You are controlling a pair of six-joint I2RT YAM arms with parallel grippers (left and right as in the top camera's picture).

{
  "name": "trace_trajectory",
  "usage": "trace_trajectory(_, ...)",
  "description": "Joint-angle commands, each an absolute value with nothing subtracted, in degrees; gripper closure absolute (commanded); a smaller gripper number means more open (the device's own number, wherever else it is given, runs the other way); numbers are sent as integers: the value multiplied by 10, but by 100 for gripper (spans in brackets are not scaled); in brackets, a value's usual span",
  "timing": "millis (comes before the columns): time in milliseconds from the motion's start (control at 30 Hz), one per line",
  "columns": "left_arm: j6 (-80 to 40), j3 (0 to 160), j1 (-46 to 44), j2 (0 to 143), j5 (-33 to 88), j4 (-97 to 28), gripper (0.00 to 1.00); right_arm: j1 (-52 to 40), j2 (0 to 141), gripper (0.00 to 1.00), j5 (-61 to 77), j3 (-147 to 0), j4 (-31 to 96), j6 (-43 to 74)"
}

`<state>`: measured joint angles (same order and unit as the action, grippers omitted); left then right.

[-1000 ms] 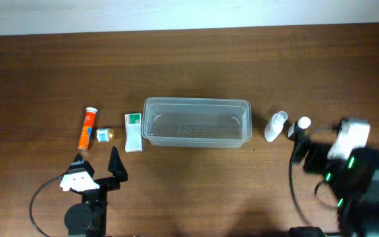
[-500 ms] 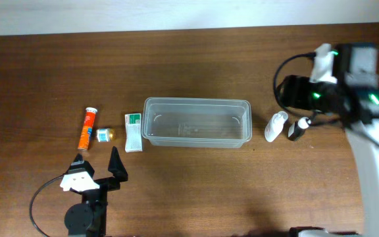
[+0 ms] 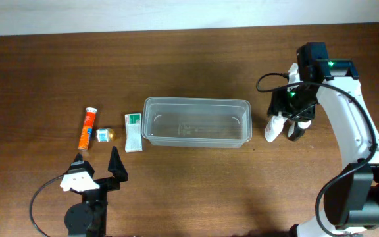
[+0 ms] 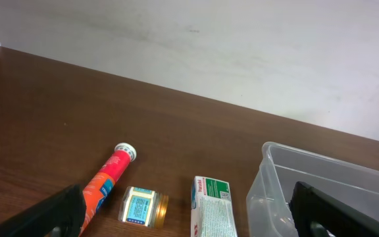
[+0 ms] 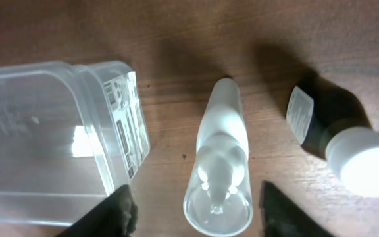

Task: Pack container
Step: 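Move the right gripper to the white lotion bottle and grasp it, then lift the white bottle with the right gripper and lower it into the container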

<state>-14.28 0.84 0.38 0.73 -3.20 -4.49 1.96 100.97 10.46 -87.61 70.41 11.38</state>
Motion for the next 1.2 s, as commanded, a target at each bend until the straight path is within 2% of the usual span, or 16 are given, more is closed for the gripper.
trace_trajectory(0,-136,5,1,4,-27,-44,0,22,1012,55,99,-854,699,114)
trace_trajectory(233,-136,5,1,4,-27,-44,0,22,1012,66,99,-844,690,114)
trace_trajectory(300,-136,5,1,4,-27,-44,0,22,1012,71,99,-844,690,114)
trace_trajectory(533,-136,5,1,4,-27,-44,0,18,986,76,65,-869,689,114)
trace_trajectory(600,-136,5,1,4,-27,-44,0,17,975,82,63,-874,692,114)
trace_trajectory(733,-136,5,1,4,-27,-44,0,8,957,84,52,-889,699,114)
trace_trajectory(1033,-136,5,1,4,-27,-44,0,-94,891,86,42,-1033,764,114)
trace_trajectory(1167,-136,5,1,4,-27,-44,0,-158,886,89,43,-1051,776,137)
